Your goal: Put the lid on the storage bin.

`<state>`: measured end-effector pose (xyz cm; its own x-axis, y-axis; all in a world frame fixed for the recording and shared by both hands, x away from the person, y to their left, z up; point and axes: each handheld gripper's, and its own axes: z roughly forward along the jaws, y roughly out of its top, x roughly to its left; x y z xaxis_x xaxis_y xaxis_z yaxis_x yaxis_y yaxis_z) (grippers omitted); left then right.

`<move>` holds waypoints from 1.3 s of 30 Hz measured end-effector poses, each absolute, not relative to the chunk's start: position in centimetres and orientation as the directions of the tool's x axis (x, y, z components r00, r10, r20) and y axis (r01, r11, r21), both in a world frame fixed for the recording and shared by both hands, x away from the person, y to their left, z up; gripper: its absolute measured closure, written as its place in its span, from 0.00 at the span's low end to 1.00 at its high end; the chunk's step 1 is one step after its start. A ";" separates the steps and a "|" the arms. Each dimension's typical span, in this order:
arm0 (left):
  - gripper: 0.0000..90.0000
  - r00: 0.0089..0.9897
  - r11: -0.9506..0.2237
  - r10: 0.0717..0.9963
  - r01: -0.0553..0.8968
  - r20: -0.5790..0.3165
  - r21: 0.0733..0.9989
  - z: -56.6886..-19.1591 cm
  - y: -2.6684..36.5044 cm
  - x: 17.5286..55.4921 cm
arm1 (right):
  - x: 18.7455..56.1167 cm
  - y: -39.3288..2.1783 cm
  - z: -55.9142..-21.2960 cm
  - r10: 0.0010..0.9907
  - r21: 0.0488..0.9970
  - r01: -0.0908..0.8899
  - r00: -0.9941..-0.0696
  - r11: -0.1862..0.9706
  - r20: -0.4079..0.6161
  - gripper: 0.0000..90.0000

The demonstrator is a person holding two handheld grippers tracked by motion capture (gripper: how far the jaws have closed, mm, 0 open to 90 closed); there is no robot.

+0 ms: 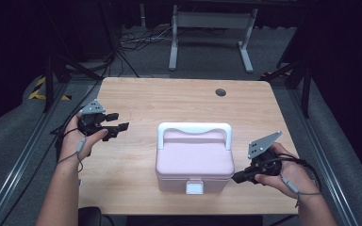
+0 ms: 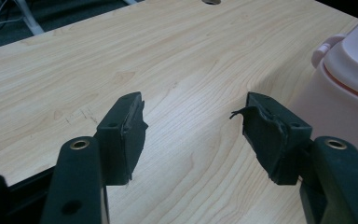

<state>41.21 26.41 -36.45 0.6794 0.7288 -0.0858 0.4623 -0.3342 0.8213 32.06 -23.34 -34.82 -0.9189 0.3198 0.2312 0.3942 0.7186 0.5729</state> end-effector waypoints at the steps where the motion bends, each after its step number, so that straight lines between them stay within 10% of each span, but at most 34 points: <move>1: 0.44 0.679 -0.333 0.729 0.463 -0.087 0.821 -36.5 26.4 41.2 | 32.0 -23.4 -34.8 0.321 0.569 0.397 -0.918 0.720 0.235 1.00; 15: 0.44 0.679 -0.344 0.730 0.465 -0.079 0.816 -36.5 26.4 40.9 | 31.3 -23.6 -33.6 0.277 0.615 0.365 -0.931 0.700 0.237 0.98; 27: 0.44 0.681 -0.332 0.724 0.484 -0.110 0.810 -37.0 26.7 39.2 | 31.5 -23.5 -31.4 0.227 0.712 0.356 -0.935 0.605 0.274 0.74; 39: 0.43 0.659 -0.331 0.746 0.496 -0.099 0.803 -37.5 27.4 38.3 | 33.1 -25.1 -29.9 0.343 0.813 0.418 -0.894 0.405 0.288 0.66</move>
